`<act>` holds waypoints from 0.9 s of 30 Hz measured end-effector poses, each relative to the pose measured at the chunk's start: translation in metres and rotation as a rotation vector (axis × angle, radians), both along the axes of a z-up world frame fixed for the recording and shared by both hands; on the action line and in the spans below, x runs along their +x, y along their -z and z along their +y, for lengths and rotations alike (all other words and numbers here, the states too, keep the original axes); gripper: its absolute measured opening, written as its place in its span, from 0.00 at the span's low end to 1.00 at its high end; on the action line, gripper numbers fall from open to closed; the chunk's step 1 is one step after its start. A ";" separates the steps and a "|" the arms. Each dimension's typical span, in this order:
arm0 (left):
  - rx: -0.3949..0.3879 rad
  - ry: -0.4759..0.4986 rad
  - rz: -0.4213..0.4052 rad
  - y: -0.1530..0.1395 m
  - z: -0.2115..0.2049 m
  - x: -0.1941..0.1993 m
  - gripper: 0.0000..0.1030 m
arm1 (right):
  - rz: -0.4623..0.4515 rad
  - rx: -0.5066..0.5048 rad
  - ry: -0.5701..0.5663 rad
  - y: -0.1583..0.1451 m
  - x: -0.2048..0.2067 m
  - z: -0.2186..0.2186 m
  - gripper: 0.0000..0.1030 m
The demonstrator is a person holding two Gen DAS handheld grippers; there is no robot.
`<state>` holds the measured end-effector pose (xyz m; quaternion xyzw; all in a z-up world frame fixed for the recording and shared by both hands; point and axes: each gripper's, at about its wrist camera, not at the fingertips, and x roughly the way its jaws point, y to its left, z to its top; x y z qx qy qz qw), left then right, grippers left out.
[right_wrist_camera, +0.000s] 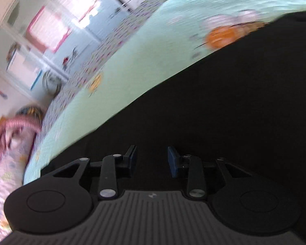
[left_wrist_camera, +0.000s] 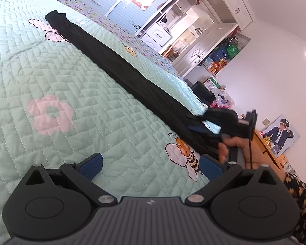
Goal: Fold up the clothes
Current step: 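Lower the folded hem onto the body with the right gripper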
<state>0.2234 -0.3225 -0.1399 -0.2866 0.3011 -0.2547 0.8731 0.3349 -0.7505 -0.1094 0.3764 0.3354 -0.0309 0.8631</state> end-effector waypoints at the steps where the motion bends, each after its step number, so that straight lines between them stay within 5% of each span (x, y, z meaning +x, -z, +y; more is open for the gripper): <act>1: -0.001 0.000 -0.001 0.000 0.000 0.000 1.00 | 0.001 0.008 0.019 0.002 0.005 -0.017 0.32; 4: 0.003 -0.001 -0.003 0.000 0.000 0.000 1.00 | -0.015 0.064 0.044 0.008 0.032 -0.067 0.32; 7: 0.008 -0.003 -0.003 0.000 -0.001 0.000 1.00 | -0.053 0.087 0.147 -0.007 0.007 -0.092 0.39; 14: -0.010 -0.006 0.052 -0.008 0.003 0.000 1.00 | -0.064 -0.002 -0.129 -0.071 -0.132 -0.078 0.43; 16: -0.031 -0.020 0.091 -0.023 0.006 -0.007 0.96 | -0.047 -0.073 -0.184 -0.089 -0.162 -0.080 0.43; 19: 0.012 0.000 0.029 -0.062 0.001 -0.033 0.96 | -0.032 -0.166 -0.266 -0.101 -0.208 -0.071 0.43; 22: 0.064 0.050 0.004 -0.089 -0.002 -0.066 0.98 | 0.003 -0.136 -0.299 -0.085 -0.242 -0.065 0.43; 24: 0.124 0.090 0.076 -0.087 -0.002 -0.086 0.98 | 0.105 -0.161 -0.309 -0.055 -0.263 -0.060 0.43; 27: 0.236 0.094 0.182 -0.065 0.007 -0.119 0.98 | 0.171 -0.158 -0.285 -0.025 -0.302 -0.061 0.26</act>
